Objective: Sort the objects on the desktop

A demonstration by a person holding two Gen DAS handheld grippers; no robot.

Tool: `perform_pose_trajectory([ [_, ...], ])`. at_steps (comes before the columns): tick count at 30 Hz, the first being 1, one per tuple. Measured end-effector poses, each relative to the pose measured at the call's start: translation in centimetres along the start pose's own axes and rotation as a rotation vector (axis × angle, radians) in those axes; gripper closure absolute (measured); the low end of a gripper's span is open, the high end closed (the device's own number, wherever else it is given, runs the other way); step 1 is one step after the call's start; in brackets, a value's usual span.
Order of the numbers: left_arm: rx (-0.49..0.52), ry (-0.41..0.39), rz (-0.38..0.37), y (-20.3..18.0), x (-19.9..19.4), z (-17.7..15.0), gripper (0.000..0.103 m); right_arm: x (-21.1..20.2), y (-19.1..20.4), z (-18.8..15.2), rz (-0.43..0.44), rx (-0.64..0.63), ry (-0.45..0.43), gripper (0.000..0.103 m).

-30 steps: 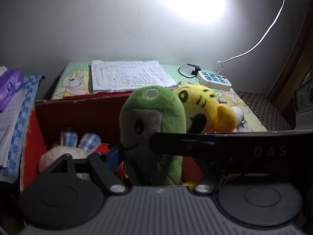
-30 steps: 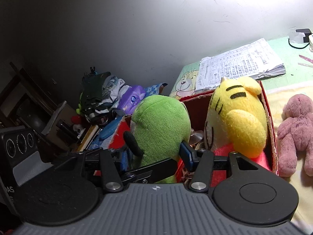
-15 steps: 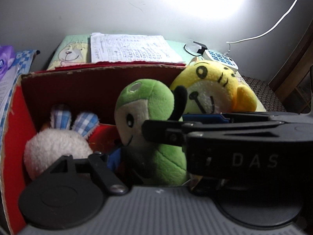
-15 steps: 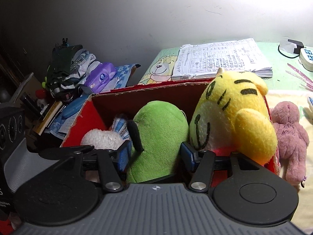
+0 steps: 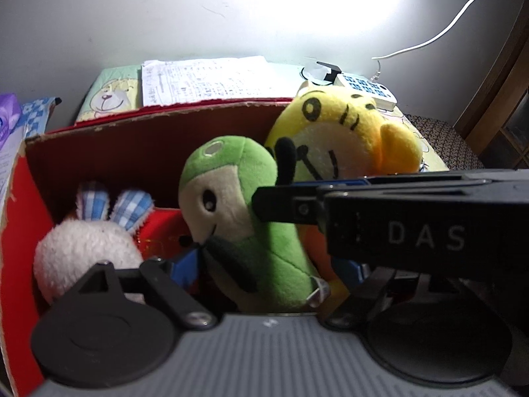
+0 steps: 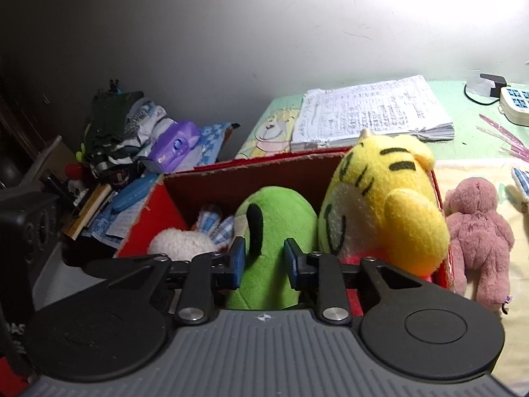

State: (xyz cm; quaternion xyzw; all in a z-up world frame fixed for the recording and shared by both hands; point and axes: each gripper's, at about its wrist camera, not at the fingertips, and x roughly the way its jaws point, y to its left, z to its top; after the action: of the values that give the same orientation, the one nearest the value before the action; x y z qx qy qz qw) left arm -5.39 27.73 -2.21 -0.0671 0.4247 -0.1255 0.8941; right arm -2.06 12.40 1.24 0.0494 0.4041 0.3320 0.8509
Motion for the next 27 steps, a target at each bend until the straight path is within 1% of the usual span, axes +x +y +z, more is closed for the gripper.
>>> perform_pose_trajectory([
  [2, 0.003, 0.003, 0.0, -0.2, 0.0, 0.1, 0.02, 0.2, -0.2, 0.0, -0.001, 0.012, 0.0, 0.077],
  [7, 0.034, 0.016, 0.018, -1.0, 0.4, 0.2, 0.02, 0.0, -0.3, 0.0, -0.034, -0.02, 0.01, 0.079],
  [10, 0.008, 0.044, 0.012, -0.5, 0.6, 0.3, 0.019, -0.1, -0.2, -0.1, -0.037, -0.036, 0.031, 0.078],
  [12, -0.003, 0.044, 0.01, -0.1, 0.3, 0.3, 0.018, 0.2, -0.2, -0.2, -0.035, -0.046, 0.042, 0.077],
  [14, 0.0, 0.026, 0.018, 0.0, -0.4, 0.4, 0.015, 0.2, -0.4, -0.2, -0.021, -0.028, 0.035, 0.075],
  [16, 0.008, 0.012, 0.035, 0.1, -0.9, 0.4, 0.009, -0.1, -0.6, -0.3, -0.002, -0.001, 0.026, 0.074],
  [22, -0.018, 0.019, 0.048, 0.4, -1.2, 0.3, 0.008, -1.0, -1.0, -0.5, 0.034, 0.033, -0.013, 0.072],
  [24, -0.011, 0.016, 0.056, 0.2, -1.4, 0.3, 0.008, -1.3, -0.9, -0.6, 0.042, 0.032, -0.023, 0.071],
  [27, -0.002, 0.016, 0.077, -0.2, -1.5, 0.3, 0.006, -1.6, -1.0, -0.7, 0.055, 0.039, -0.028, 0.07],
])
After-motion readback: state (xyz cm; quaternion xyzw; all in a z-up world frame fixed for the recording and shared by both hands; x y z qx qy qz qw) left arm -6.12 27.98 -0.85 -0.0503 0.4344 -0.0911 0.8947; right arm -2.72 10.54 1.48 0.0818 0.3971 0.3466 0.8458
